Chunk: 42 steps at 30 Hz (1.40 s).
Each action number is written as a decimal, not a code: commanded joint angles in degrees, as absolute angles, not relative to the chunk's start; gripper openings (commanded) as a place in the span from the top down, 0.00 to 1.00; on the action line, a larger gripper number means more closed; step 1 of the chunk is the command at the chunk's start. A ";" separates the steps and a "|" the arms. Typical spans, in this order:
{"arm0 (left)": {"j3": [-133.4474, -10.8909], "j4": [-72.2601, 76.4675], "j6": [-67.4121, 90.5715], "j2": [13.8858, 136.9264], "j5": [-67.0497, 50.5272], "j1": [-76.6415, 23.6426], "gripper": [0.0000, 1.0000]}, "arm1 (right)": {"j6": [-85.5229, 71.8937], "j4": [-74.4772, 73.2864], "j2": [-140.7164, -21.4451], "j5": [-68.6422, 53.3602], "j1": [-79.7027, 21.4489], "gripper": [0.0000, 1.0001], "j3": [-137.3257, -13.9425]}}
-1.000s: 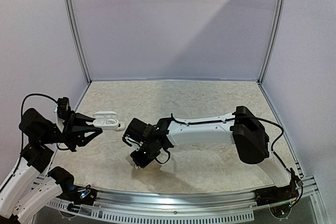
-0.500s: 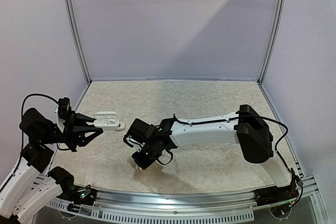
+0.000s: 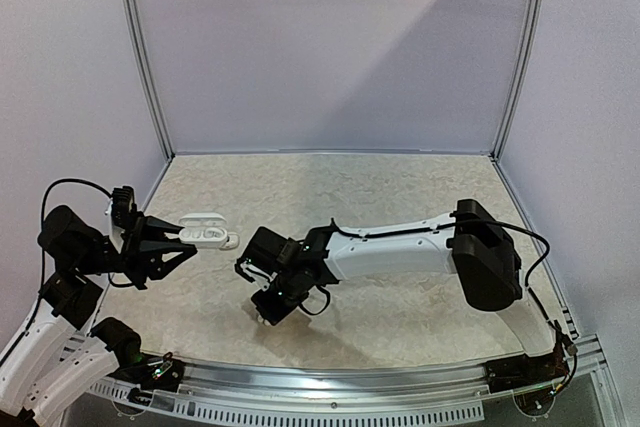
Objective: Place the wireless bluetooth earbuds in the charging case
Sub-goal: Pick up the left earbud from the center of the board, then insert the left earbud into the left side groove of the charging case.
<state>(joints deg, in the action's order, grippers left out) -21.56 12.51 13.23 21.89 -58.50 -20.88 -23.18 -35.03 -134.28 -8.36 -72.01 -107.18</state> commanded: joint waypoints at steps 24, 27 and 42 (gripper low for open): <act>-24.34 5.50 9.13 25.42 -53.76 -21.03 1.00 | -17.78 -34.39 -110.78 10.24 -69.03 1.00 -97.11; -25.62 1.58 4.66 26.39 -53.95 -21.12 1.00 | -13.02 -35.02 -103.96 16.66 -68.90 1.00 -98.92; -29.05 -3.71 -3.10 31.45 -57.81 -25.04 1.00 | 18.14 -30.11 -103.13 8.53 -79.65 1.00 -115.88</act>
<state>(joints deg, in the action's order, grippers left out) -27.14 0.71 0.97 31.00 -56.71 -23.33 7.86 -26.70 -96.95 12.32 -77.73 -111.57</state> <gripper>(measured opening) 0.247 0.021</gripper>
